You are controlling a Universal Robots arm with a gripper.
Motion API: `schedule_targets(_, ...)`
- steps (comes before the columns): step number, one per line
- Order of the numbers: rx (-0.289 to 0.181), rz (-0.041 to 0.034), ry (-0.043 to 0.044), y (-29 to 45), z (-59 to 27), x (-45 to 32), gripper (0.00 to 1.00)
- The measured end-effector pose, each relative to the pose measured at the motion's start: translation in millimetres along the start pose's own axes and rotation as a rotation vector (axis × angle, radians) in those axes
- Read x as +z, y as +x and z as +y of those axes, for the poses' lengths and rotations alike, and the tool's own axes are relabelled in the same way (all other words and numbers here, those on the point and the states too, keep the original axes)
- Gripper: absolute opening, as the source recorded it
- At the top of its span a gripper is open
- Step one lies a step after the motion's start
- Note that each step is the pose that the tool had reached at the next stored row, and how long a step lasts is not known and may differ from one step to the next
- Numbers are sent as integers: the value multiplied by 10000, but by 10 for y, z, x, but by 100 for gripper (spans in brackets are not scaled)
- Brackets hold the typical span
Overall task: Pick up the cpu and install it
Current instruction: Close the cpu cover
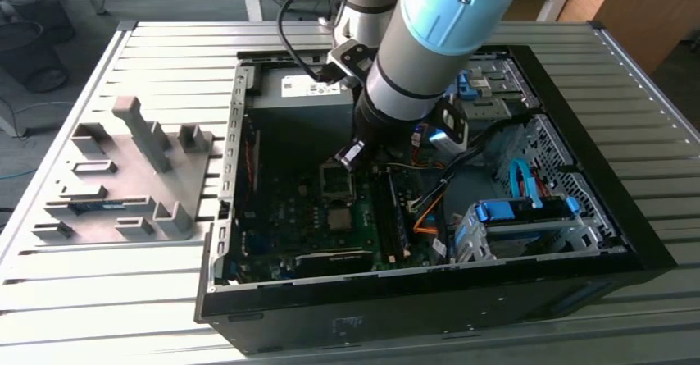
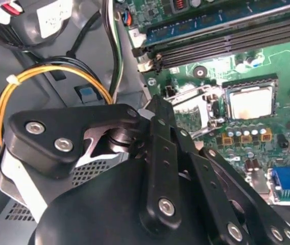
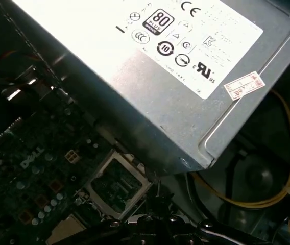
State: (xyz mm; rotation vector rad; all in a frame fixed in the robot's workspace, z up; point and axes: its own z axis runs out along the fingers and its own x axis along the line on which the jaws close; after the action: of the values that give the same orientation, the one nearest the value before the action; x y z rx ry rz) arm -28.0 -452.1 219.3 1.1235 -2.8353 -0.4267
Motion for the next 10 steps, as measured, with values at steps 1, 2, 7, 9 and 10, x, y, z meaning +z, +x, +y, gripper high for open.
schedule_targets(1, -62, 20, -2, -3, -2, 2, 10)
schedule_targets(2, -92, 27, -3, -13, -8, 5, 10)
schedule_targets(7, -98, 34, -8, -68, -36, 11, 10)
schedule_targets(9, -97, 35, -6, -69, -36, 11, 10)
schedule_targets(10, -96, 45, 12, -70, -37, 13, 10)
